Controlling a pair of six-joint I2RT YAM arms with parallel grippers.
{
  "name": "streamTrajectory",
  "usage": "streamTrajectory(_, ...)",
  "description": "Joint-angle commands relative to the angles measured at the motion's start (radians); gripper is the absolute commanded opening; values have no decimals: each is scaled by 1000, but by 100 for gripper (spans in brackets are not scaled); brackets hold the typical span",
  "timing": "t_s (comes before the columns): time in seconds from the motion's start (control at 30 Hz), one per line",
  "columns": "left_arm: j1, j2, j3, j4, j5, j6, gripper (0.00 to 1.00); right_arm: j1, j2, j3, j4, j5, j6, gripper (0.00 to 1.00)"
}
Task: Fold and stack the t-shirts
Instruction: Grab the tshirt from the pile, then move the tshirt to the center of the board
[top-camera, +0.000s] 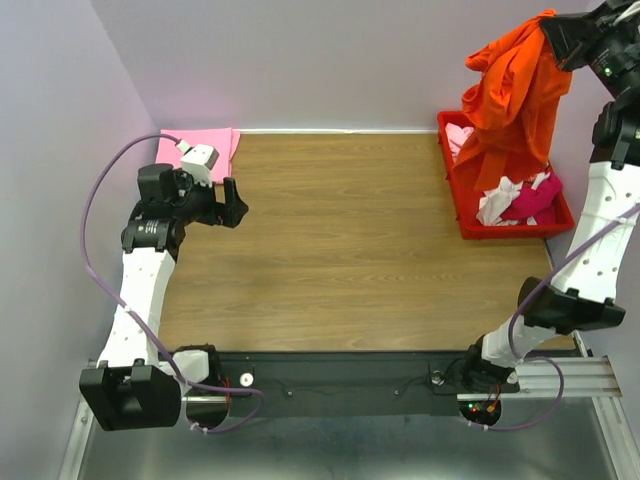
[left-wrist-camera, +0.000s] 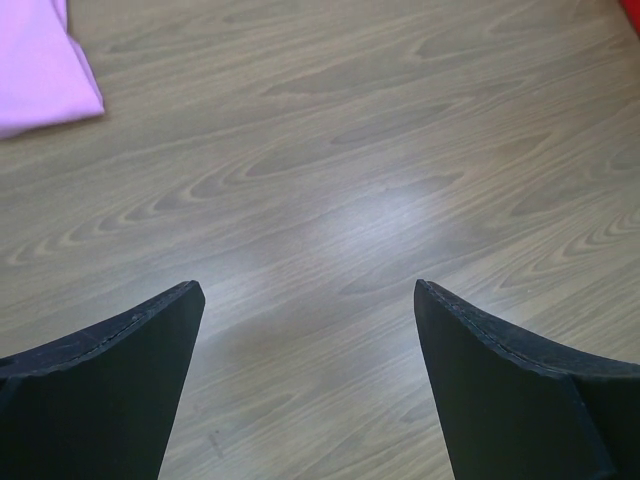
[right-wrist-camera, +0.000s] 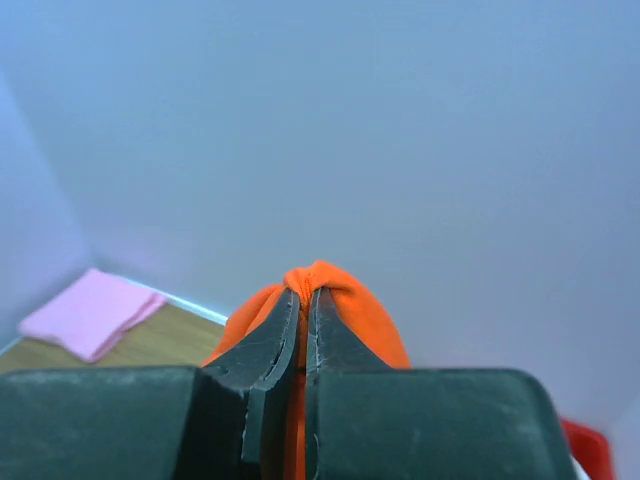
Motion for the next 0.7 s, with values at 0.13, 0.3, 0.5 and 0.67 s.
streamTrajectory(0.13,26,1,132,-10,144,-24,99,152,-156,-385,225,-217,145,1)
streamTrajectory(0.3,38,15,144,-16,173,-32,99,495,-211,-759,152,-192,15,64)
streamTrajectory(0.5,44,47,175,-53,174,9,99,604,-121,-761,-91,-95,-146,100)
streamTrajectory(0.67,43,67,131,-48,237,99,99,602,-156,-860,-180,56,-287,100)
